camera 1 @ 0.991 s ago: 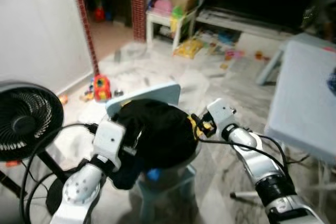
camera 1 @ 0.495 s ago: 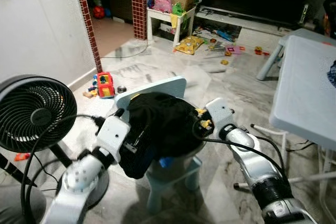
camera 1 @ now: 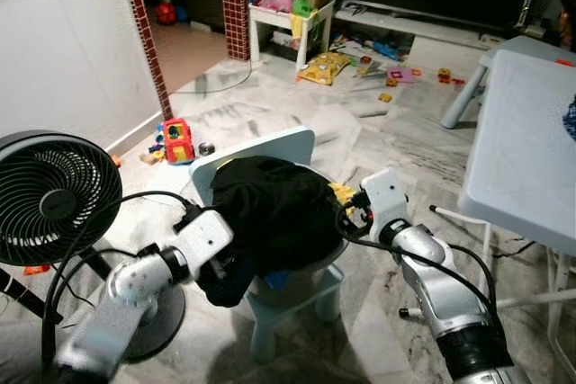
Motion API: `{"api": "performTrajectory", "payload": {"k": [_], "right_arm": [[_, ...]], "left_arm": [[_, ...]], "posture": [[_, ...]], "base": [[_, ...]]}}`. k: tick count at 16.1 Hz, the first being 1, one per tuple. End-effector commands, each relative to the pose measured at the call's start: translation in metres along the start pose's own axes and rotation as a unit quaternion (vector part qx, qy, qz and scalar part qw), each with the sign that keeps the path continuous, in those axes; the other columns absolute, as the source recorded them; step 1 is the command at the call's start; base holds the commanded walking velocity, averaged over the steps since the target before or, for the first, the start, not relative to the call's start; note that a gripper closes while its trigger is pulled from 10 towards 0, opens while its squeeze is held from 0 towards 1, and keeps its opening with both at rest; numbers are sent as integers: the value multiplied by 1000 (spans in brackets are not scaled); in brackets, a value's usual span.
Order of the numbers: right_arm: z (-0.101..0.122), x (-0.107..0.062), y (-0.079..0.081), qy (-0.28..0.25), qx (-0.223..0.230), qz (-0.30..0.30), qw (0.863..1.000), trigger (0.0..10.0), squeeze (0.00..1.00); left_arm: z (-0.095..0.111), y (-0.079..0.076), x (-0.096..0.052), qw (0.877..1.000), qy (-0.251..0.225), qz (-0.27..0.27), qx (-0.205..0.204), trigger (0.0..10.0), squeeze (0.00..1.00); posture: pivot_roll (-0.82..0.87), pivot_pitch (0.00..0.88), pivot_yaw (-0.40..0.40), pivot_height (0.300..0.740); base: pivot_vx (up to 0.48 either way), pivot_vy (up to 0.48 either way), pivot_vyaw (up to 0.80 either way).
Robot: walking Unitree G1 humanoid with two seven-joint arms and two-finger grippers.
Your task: Hang hanger
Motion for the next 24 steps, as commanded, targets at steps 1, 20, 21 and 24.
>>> {"api": "performTrajectory", "payload": {"k": [1,20,21,24], "right_arm": [[7,-3,-4,-7,-2,-2,1000,10000,0],[-4,-24,3,58,16,36,998,10000,0],[-10,-27,3,69,11,43,997,10000,0],[-18,-30,-1,88,-6,40,995,10000,0]], "left_arm": [[-5,-1,3,1000,4,-20,20,10000,0],[9,-39,44,958,-42,-226,172,10000,0],[9,-37,45,963,-43,-221,150,10000,0],[3,-39,47,972,-37,-213,95,10000,0]], "posture": [[-116,0,-35,740],[-199,59,20,740],[-201,56,19,740],[-214,51,17,740]], "base": [[0,0,0],[0,0,0],[0,0,0],[0,0,0]]}}
Point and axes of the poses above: a point about 5 cm out from each wrist's last joint towards the gripper, its own x axis pointing out of the wrist towards the gripper, its own z axis along the axis of the wrist's last joint, y = z × x, the point moved 6 cm from there along x, pointing out of the wrist towards the gripper, and after that the axes turned 3 degrees about x, right-handed, at the moved point
